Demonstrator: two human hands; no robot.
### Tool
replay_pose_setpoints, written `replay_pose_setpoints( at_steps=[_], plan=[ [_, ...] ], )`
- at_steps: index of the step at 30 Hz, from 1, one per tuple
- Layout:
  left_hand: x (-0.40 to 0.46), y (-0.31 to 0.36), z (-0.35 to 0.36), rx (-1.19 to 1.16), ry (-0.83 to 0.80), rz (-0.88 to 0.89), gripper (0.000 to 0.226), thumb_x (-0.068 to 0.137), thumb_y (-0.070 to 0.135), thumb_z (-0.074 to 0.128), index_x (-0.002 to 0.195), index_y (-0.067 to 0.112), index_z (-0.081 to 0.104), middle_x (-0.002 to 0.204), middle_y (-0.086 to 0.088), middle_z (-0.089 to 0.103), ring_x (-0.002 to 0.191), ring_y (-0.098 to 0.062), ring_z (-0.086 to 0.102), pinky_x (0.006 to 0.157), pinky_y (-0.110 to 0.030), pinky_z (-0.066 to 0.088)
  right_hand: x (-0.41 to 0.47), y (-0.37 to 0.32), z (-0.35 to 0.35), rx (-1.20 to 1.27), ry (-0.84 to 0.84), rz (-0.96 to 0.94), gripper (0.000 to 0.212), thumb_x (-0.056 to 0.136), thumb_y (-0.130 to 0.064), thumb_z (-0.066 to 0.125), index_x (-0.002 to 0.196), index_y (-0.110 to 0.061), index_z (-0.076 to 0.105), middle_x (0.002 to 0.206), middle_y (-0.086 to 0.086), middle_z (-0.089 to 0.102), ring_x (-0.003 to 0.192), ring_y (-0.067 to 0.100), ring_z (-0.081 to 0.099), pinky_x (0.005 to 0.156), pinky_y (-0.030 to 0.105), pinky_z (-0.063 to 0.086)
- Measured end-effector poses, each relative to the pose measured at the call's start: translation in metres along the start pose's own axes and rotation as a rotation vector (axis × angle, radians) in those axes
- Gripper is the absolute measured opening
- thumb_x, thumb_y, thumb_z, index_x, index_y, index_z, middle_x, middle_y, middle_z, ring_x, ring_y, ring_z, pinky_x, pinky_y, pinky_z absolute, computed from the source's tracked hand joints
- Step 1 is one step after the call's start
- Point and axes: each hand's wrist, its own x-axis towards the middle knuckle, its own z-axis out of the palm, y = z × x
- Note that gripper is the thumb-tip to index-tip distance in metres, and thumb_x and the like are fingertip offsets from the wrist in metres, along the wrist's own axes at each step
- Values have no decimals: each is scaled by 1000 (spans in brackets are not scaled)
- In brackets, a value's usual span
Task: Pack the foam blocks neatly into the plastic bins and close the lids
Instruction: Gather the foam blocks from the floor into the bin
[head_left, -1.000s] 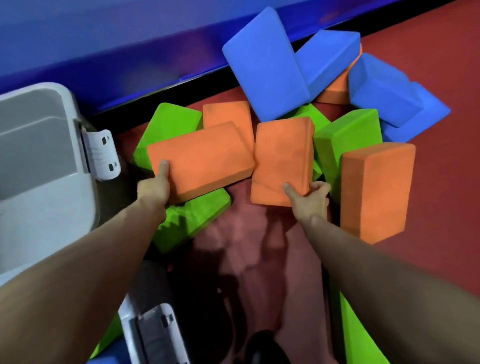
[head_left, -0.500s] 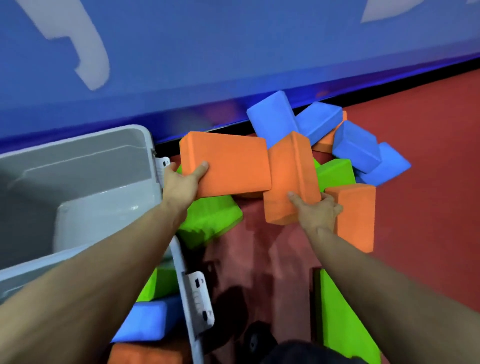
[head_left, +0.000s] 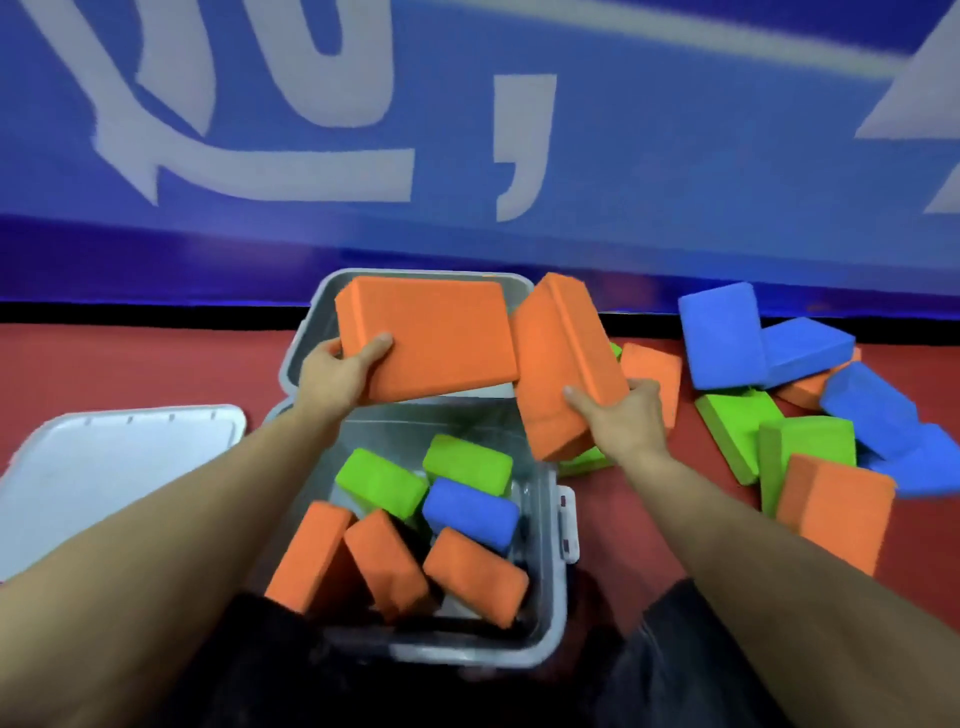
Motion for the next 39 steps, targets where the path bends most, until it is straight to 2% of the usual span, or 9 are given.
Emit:
replay_pose_setpoints(
  at_steps=[3, 7, 10, 13, 18, 23, 32, 36, 39],
  plan=[
    [-13, -28, -59, 11, 113, -54, 63, 70, 60, 82, 108, 11, 74, 102, -8, 77, 89, -23, 73, 84, -45, 60, -26, -2, 38, -110, -95, -55, 98, 55, -79, 79, 117, -5, 63, 117, 12, 66, 118, 30, 59, 99, 44, 50],
    [-21, -54, -109, -14, 198, -233, 62, 72, 56, 82, 104, 5, 69, 98, -11, 71, 93, -31, 71, 84, -52, 61, -46, 6, 70, -180, -241, 7, 109, 51, -87, 67, 119, -2, 64, 117, 14, 67, 118, 32, 60, 98, 44, 51],
    [-21, -68, -129, -55, 244, -334, 70, 73, 53, 83, 113, 1, 62, 106, -15, 66, 90, -32, 66, 78, -46, 60, -48, 6, 78, -243, -268, 15, 109, 46, -88, 64, 116, -4, 66, 112, 17, 68, 112, 34, 61, 95, 44, 52],
    [-19, -79, -145, 40, 311, -273, 70, 73, 51, 84, 117, 2, 62, 109, -18, 67, 93, -37, 67, 85, -54, 59, -45, 0, 80, -252, -221, 27, 108, 36, -90, 63, 114, -15, 69, 110, 11, 68, 101, 29, 67, 90, 41, 55],
    [-13, -77, -152, 344, 374, -62, 95, 66, 57, 86, 142, 12, 49, 128, -15, 61, 105, -38, 65, 91, -54, 56, -69, -40, 82, -238, -144, -46, 89, 64, -68, 82, 131, -14, 60, 125, 9, 56, 109, 31, 64, 94, 43, 53],
    [-10, -80, -142, 631, 347, 56, 93, 65, 54, 89, 142, 22, 47, 130, -13, 50, 116, -38, 55, 94, -55, 52, -81, -54, 103, -333, -122, -139, 93, 69, -68, 79, 142, -18, 51, 135, 7, 48, 116, 33, 61, 92, 43, 51],
    [-10, -102, -126, 771, 215, -32, 88, 68, 48, 89, 139, 18, 47, 131, -14, 48, 120, -38, 52, 93, -52, 51, -93, -59, 119, -416, -175, -213, 91, 72, -66, 79, 146, -23, 48, 138, 0, 45, 123, 29, 58, 94, 43, 50],
    [1, -115, -121, 755, 181, -37, 89, 69, 48, 88, 140, 15, 46, 132, -16, 48, 121, -39, 52, 96, -52, 50, -85, -54, 122, -347, -205, -160, 86, 68, -68, 78, 135, -19, 59, 132, 6, 55, 118, 32, 61, 99, 43, 50],
    [9, -121, -114, 736, 111, -90, 100, 71, 53, 85, 150, 15, 38, 140, -19, 44, 129, -41, 48, 107, -50, 43, -66, -35, 132, -295, -269, -98, 95, 52, -89, 63, 116, -20, 70, 114, 6, 68, 100, 27, 69, 90, 43, 56]
  ],
)
